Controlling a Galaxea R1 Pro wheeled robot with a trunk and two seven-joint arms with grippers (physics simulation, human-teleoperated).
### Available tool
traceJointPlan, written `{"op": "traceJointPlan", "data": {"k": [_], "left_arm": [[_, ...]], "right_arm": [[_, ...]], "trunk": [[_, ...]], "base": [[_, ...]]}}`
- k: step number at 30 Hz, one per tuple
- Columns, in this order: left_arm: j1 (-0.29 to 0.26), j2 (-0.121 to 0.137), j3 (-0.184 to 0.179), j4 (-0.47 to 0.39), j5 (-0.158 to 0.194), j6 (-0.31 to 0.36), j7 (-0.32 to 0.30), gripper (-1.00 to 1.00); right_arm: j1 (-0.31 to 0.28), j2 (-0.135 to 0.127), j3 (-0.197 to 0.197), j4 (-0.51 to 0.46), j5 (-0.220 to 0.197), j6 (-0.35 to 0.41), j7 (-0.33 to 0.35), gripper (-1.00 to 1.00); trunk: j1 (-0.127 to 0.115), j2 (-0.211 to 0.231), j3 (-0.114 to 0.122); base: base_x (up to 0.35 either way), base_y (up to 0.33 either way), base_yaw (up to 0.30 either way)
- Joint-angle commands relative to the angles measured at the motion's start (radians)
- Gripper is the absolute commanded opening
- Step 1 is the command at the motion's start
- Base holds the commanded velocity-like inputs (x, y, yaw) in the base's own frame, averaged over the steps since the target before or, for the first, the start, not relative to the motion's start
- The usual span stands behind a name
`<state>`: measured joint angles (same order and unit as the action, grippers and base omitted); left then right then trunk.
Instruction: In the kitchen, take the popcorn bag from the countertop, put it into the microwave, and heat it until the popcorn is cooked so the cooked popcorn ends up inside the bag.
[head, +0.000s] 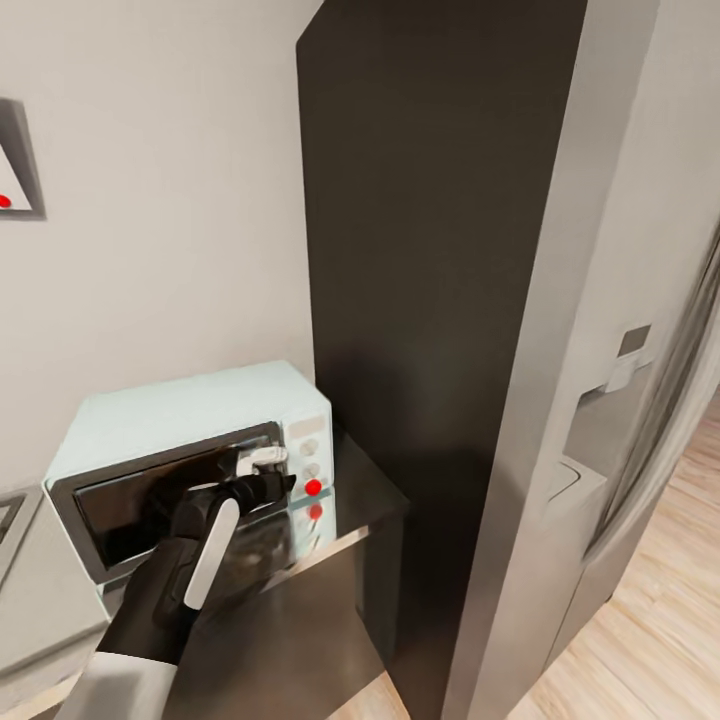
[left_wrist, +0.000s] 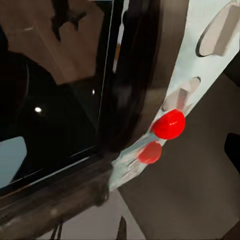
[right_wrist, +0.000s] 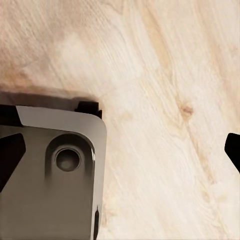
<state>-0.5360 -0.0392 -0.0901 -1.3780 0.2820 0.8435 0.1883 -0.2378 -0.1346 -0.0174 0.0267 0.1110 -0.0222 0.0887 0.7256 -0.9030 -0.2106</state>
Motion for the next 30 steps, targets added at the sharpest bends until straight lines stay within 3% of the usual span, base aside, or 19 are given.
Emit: {"op": "traceJointPlan", "data": {"k": [1,12,25,30], "left_arm": [[-0.001,0.004,0.000,-0.001,0.011,0.003,0.010,1.00],[-0.001,0.005,-0.003,-0.001,0.014,0.003,0.010,1.00],[0.004,-0.016,-0.005,-0.002,0.017,0.026,0.014,1.00],[0.012,-0.043,-0.005,0.005,0.034,0.023,0.103,1.00]], "right_arm": [[-0.001,-0.001,-0.003,0.002,0.010,-0.002,0.002,1.00],[-0.001,-0.002,-0.003,0.002,0.010,-0.002,0.002,1.00],[-0.002,-0.008,-0.001,0.002,0.013,-0.015,0.002,1.00],[-0.002,-0.008,-0.002,0.002,0.013,-0.016,0.002,1.00]], "trunk": [[0.000,-0.001,-0.001],[0.000,-0.001,-0.001],[0.000,-0.001,-0.001],[0.000,-0.001,-0.001]], "base": [[0.161,0.000,0.000],[0.109,0.000,0.000],[-0.326,0.000,0.000],[-0.348,0.000,0.000]]}}
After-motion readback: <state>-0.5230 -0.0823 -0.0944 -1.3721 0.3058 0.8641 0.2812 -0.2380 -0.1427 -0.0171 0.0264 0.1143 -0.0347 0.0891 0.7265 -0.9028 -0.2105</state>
